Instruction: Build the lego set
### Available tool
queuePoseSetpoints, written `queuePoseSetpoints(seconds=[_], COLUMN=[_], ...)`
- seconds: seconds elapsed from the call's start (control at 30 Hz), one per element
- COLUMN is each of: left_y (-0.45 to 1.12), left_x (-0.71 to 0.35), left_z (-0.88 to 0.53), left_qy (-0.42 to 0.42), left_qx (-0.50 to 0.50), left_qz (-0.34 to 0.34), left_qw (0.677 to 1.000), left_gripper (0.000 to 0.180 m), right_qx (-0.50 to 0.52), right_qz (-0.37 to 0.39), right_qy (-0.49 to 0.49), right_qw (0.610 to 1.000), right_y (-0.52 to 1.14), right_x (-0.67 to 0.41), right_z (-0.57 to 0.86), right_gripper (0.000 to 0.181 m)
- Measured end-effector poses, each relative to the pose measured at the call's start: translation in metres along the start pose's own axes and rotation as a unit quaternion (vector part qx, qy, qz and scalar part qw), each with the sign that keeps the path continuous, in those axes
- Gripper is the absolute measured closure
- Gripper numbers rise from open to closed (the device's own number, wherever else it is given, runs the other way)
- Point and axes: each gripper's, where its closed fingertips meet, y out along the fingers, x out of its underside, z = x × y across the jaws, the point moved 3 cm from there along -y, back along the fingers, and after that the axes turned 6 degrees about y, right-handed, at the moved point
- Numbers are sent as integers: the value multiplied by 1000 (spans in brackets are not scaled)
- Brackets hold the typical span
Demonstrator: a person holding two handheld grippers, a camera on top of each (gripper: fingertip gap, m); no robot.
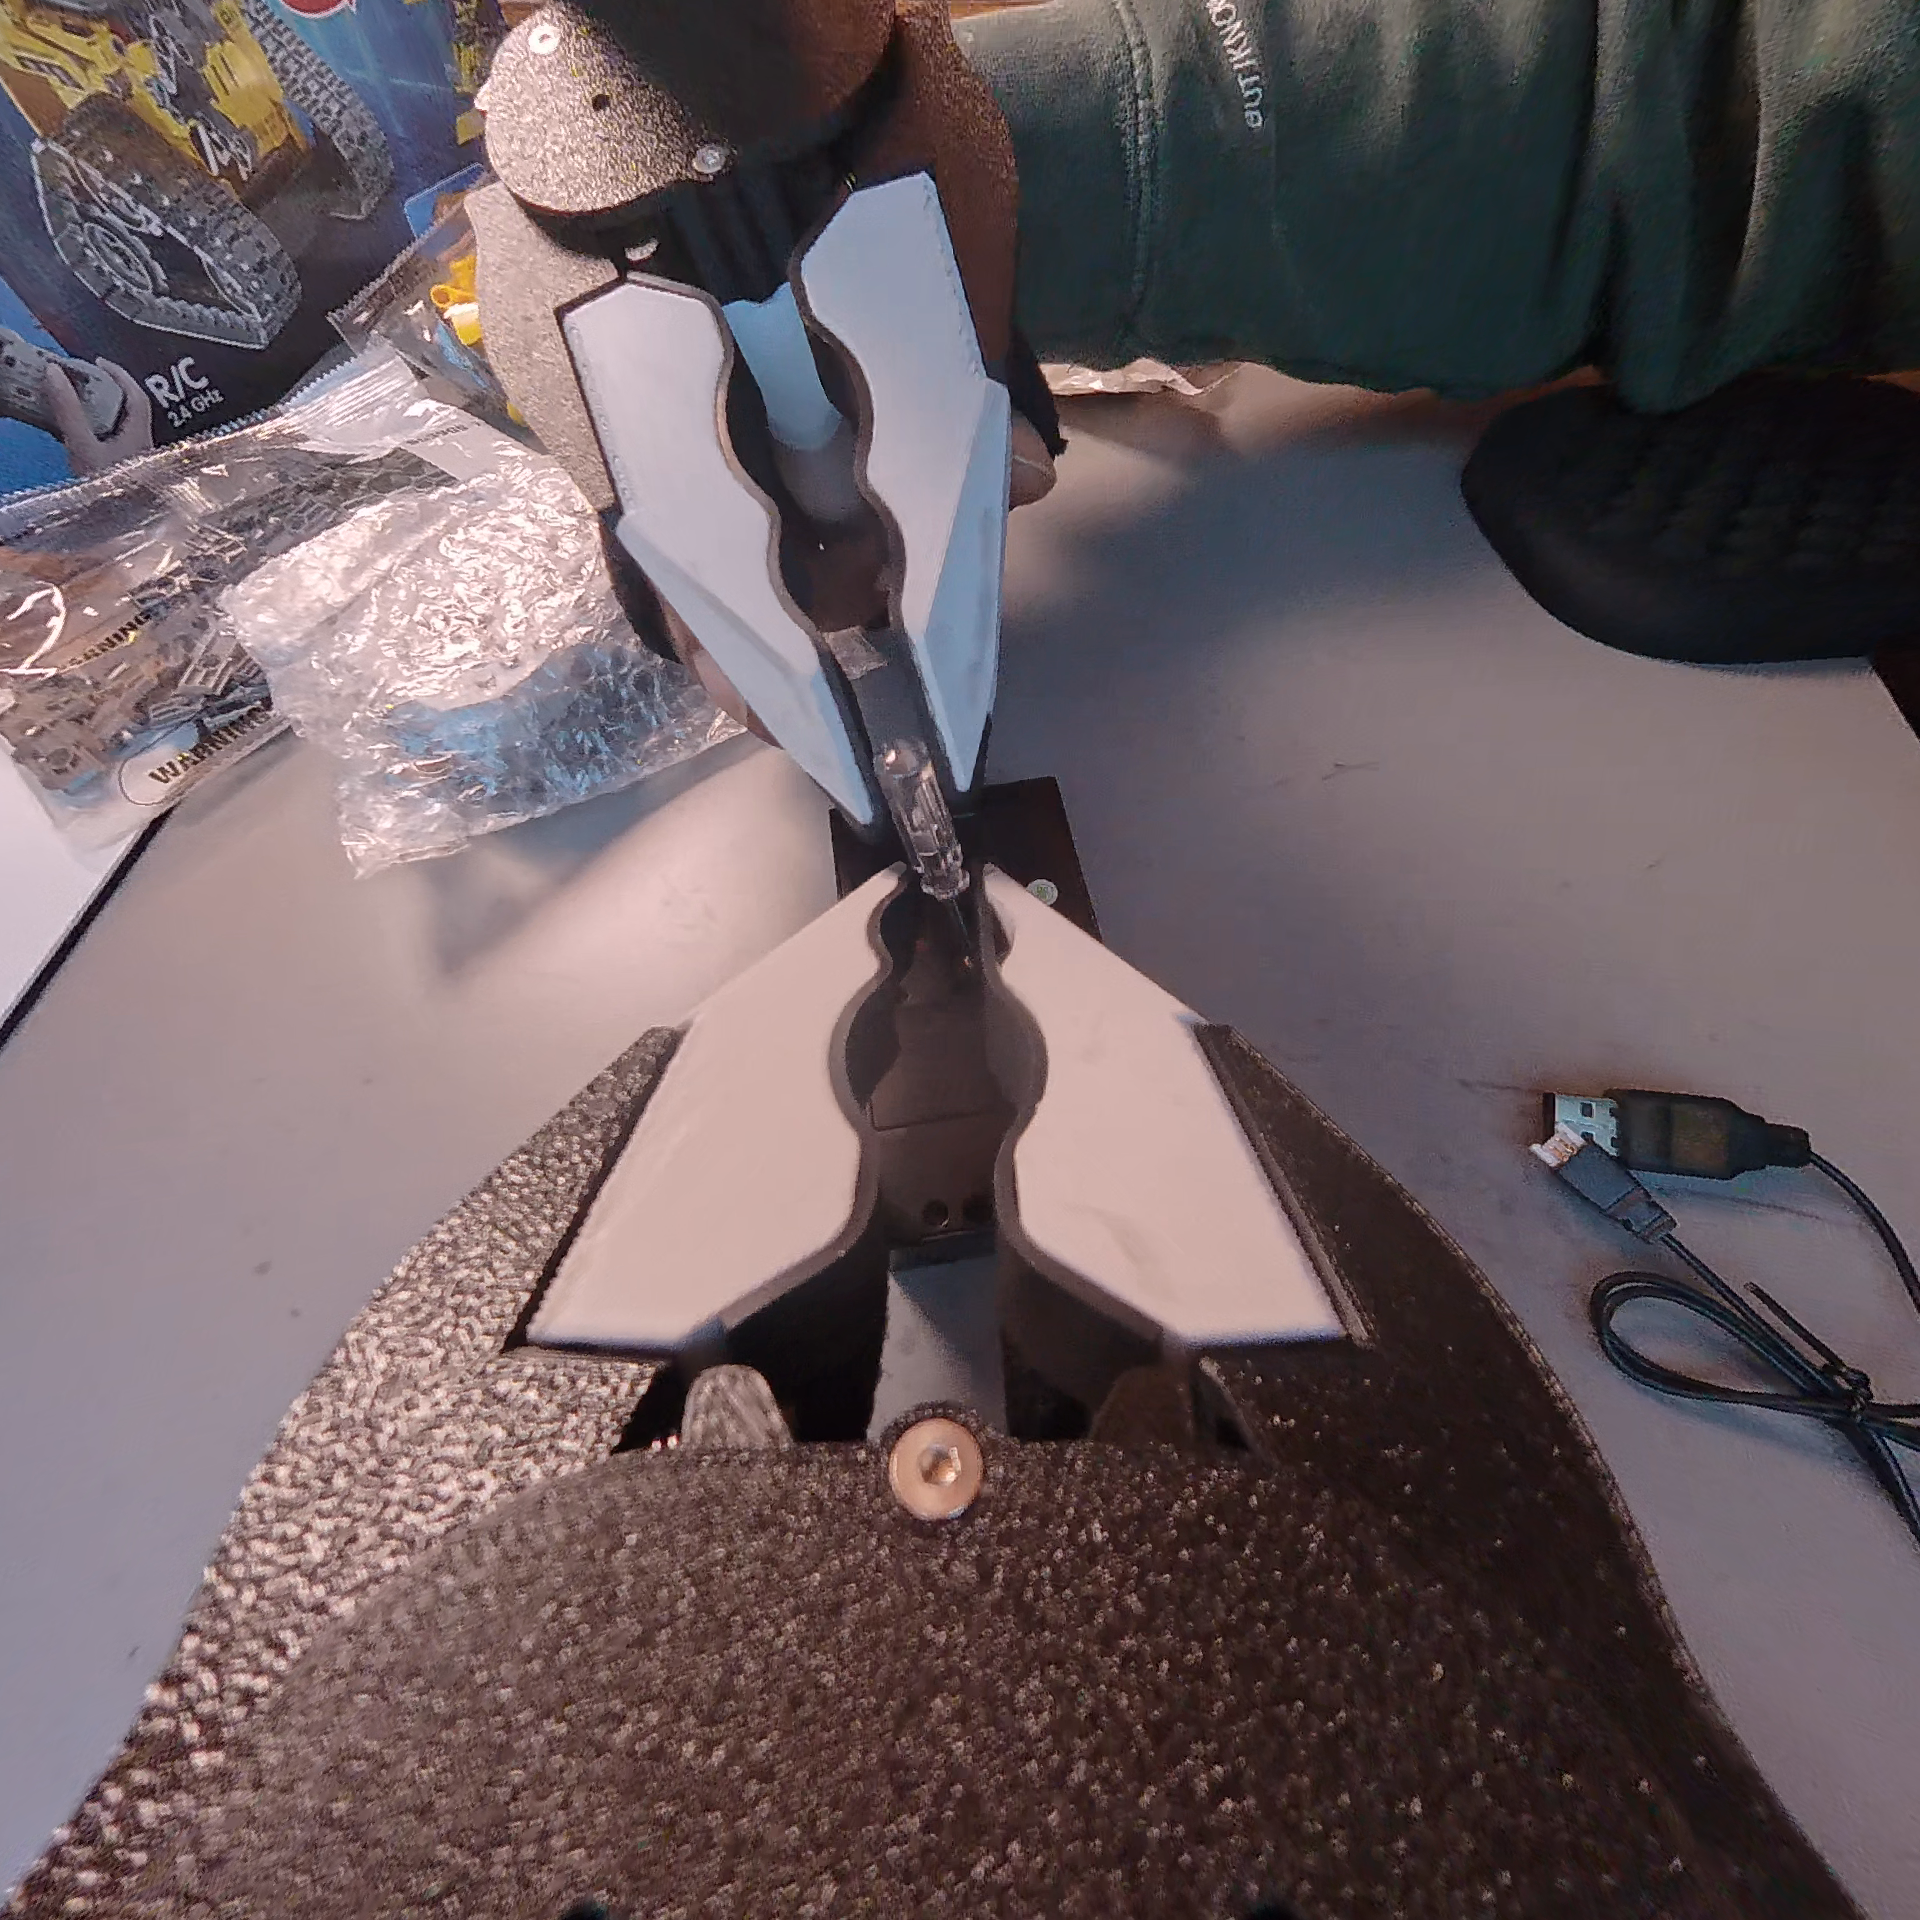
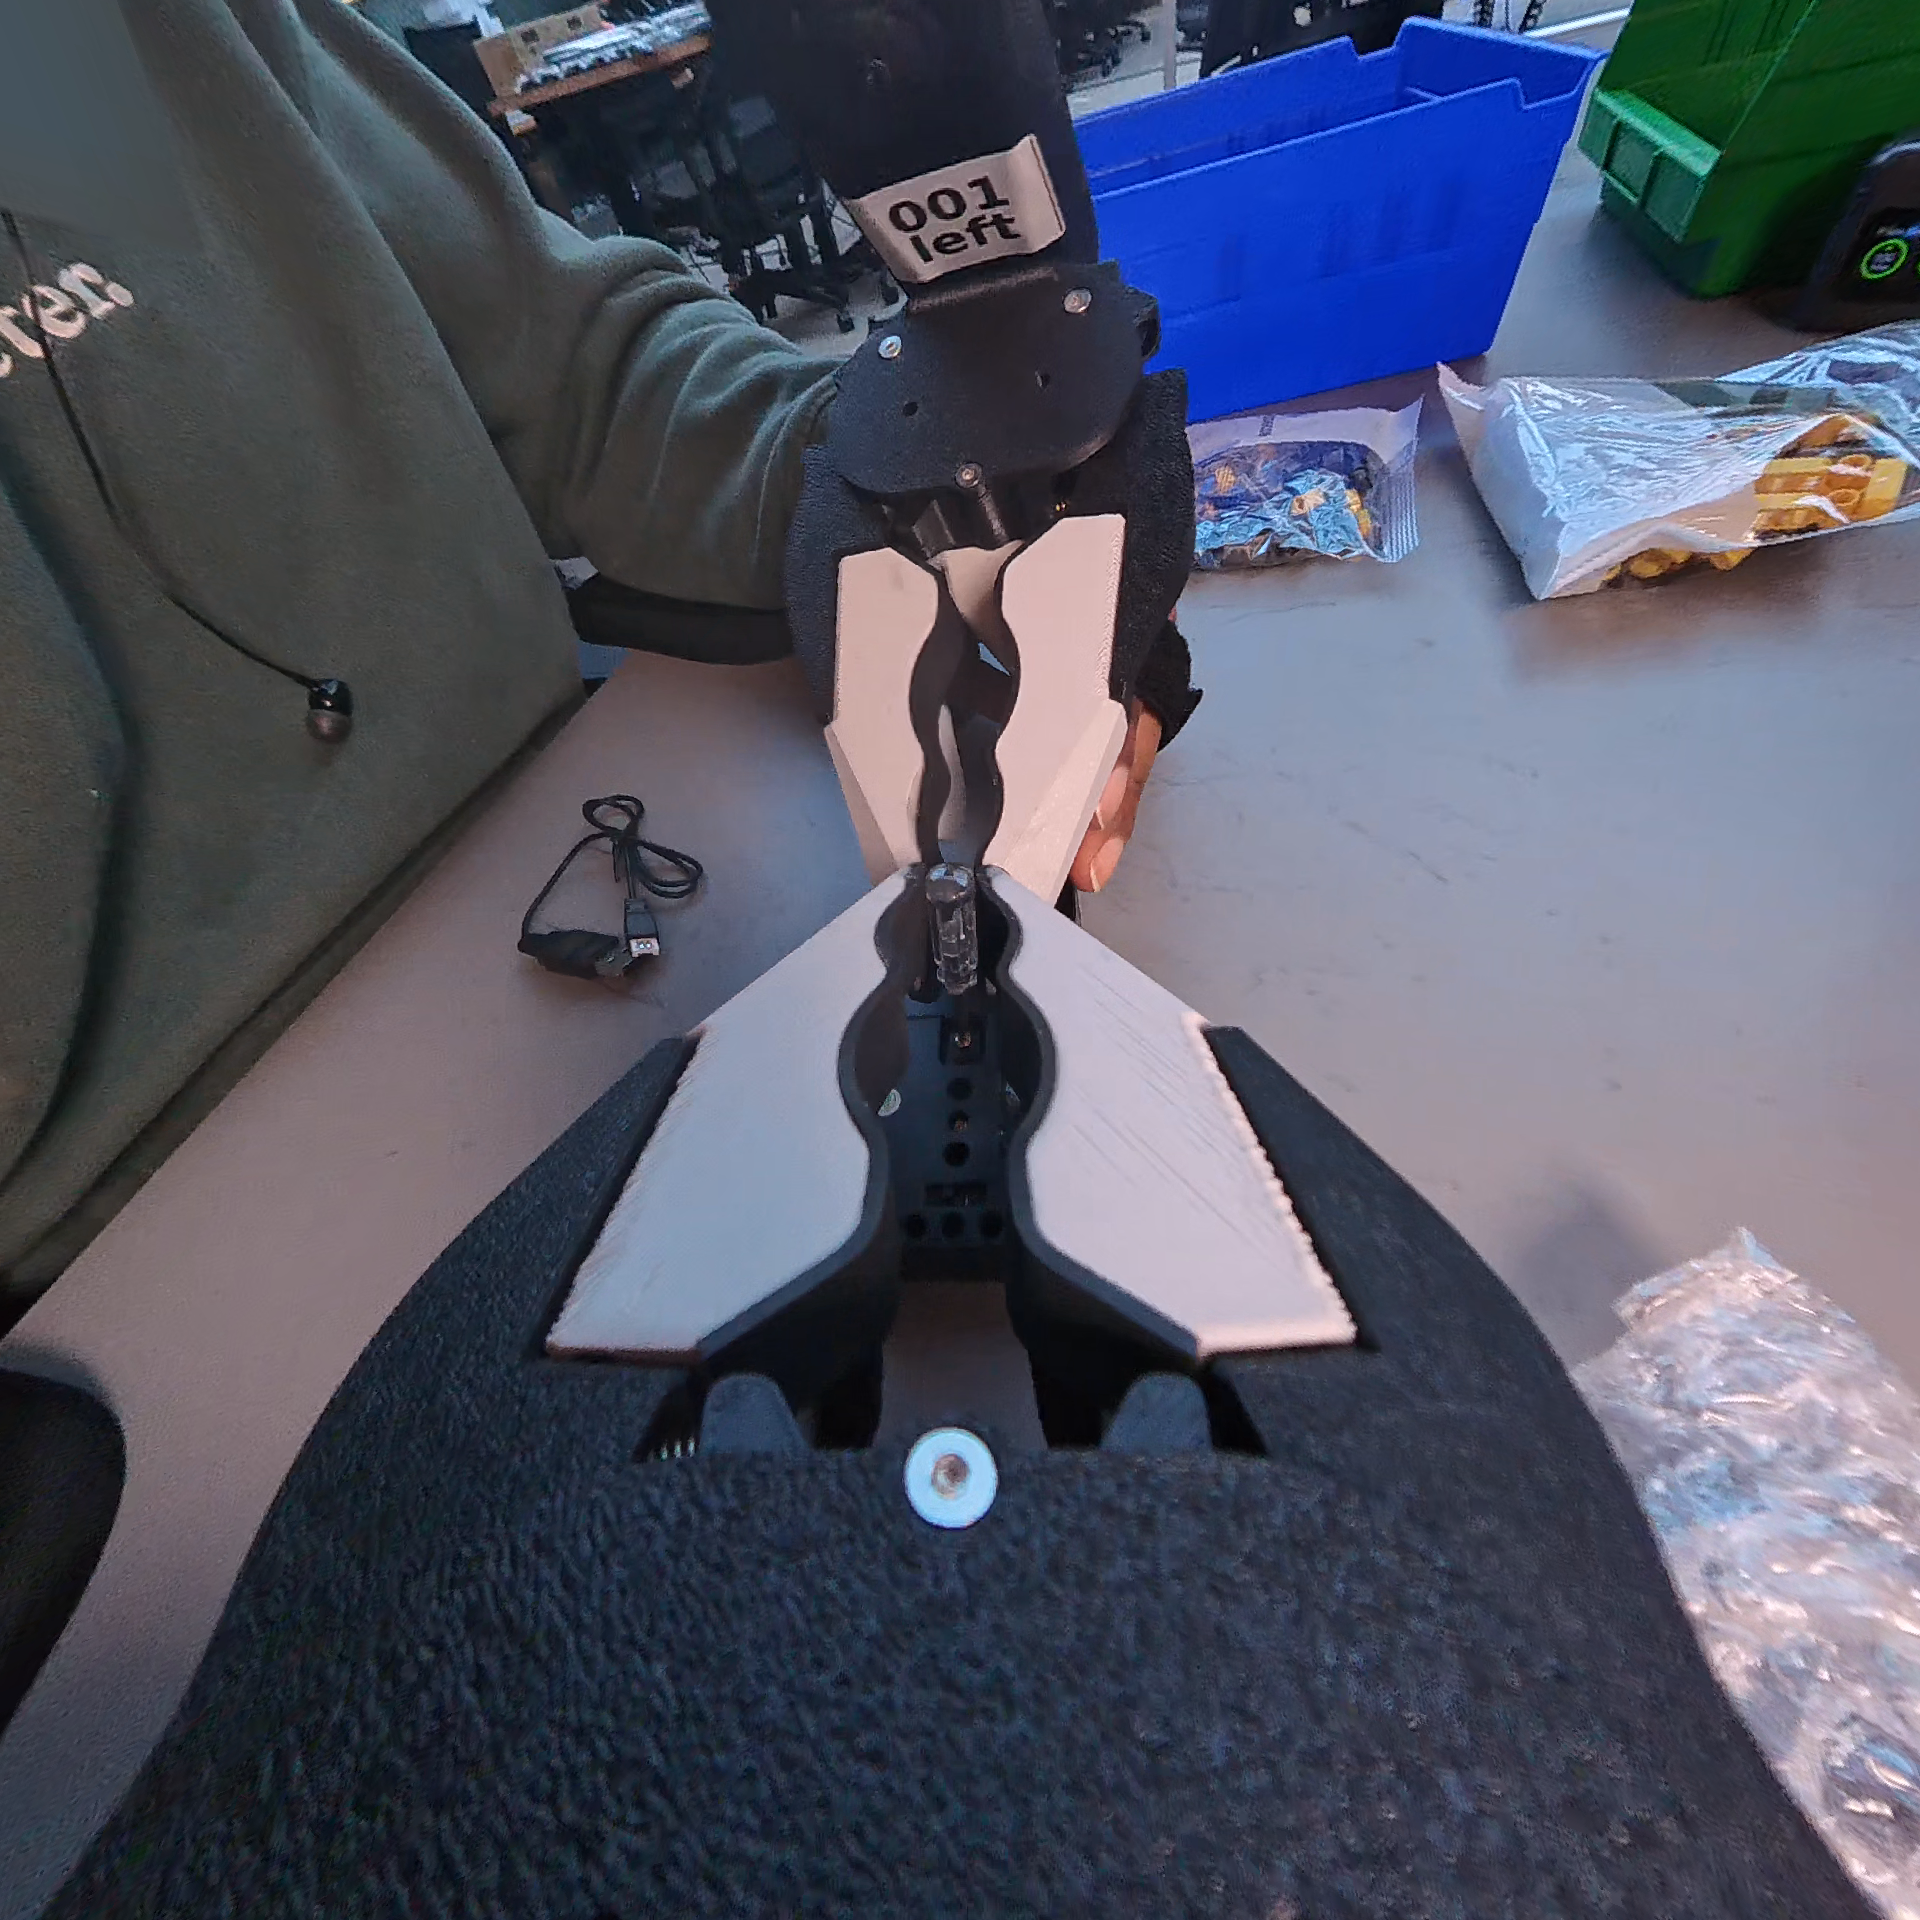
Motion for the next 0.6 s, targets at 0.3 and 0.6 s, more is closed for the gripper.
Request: queuePoseSetpoints(seconds=[0.3, 0.6], left_y=[-2, -6], left_x=[2, 4], left_z=[0, 2], left_qy=[-6, -9], left_qx=[-19, -24], left_qz=[-9, -20], left_qw=[1000, 999], left_gripper=[172, 172], right_qx=[183, 381], right_qz=[39, -192], right_qy=[10, -5], right_qw=[982, 905], right_y=[-3, -8], right_x=[-17, 48], right_z=[-17, -13], right_gripper=[154, 110])
